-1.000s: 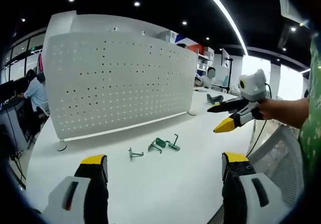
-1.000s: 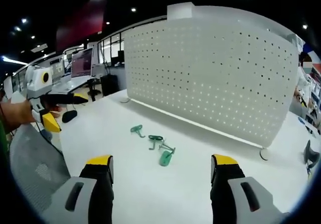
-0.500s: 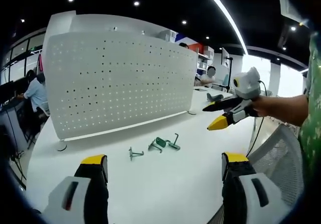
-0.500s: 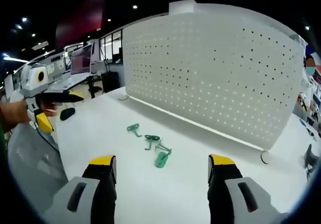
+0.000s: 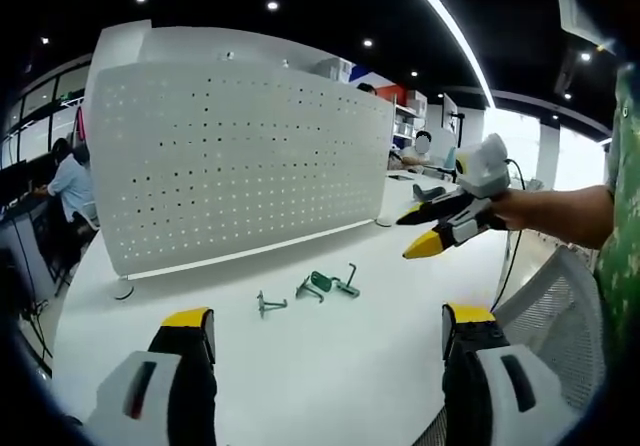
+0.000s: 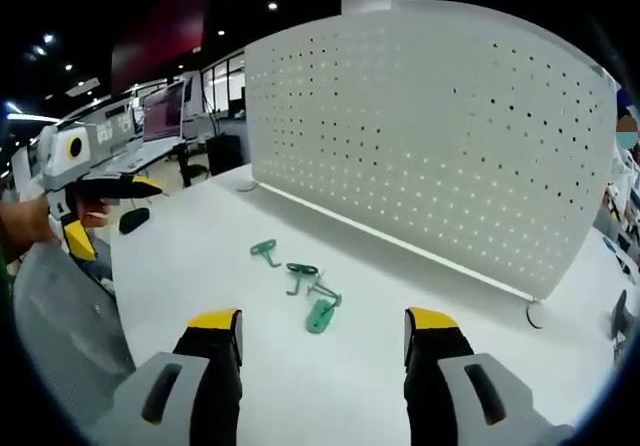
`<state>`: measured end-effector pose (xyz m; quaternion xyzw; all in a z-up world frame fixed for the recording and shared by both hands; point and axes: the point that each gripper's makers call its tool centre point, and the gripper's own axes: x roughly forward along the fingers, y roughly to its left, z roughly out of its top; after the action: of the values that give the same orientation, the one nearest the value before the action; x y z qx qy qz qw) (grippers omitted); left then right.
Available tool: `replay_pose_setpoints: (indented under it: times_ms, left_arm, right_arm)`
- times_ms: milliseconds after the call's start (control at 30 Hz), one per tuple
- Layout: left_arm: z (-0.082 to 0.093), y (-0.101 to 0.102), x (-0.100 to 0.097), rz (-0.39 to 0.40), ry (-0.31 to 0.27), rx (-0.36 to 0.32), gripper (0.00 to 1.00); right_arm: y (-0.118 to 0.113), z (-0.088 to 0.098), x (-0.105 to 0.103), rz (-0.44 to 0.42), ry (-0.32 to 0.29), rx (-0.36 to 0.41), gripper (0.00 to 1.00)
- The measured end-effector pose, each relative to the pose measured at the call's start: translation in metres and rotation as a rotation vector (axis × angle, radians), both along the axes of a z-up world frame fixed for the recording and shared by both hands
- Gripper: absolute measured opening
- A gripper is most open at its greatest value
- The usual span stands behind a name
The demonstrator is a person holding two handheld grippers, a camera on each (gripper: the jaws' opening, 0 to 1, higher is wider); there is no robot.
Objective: Insert the hook assembly into the mounting plate slot until the hook locks in place.
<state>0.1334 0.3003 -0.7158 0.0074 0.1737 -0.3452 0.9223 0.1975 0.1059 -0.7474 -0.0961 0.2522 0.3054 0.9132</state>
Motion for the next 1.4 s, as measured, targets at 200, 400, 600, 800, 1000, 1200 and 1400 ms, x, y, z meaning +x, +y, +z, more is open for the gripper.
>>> replay_pose_setpoints:
  times_ms: [200,400,600,800,1000,1200,1400]
  left_arm:
    - [-0.001,0.0,0.0,-0.002,0.002,0.002,0.96]
    - [-0.001,-0.001,-0.001,-0.006,0.004,0.003,0.96]
    - [-0.002,-0.001,0.0,-0.006,0.007,0.004,0.96]
    - [-0.002,0.0,0.0,-0.005,0.008,0.003,0.96]
    - [-0.003,0.0,0.0,-0.004,0.01,0.007,0.96]
    - [-0.003,0.001,0.0,-0.002,0.012,0.007,0.96]
    - [-0.003,0.002,0.001,0.002,0.011,0.007,0.96]
  right_arm:
    - [-0.002,-0.003,0.004,0.003,0.018,-0.006,0.62]
    - [-0.004,-0.006,0.009,0.007,0.03,-0.015,0.6]
    - [-0.004,-0.008,0.012,0.01,0.044,-0.019,0.57]
    - [-0.005,-0.011,0.016,0.012,0.054,-0.028,0.56]
    - [-0.005,-0.013,0.019,0.017,0.066,-0.033,0.54]
    - [0.002,-0.016,0.022,0.029,0.08,-0.028,0.51]
    - [0.006,-0.02,0.026,0.038,0.098,-0.024,0.47]
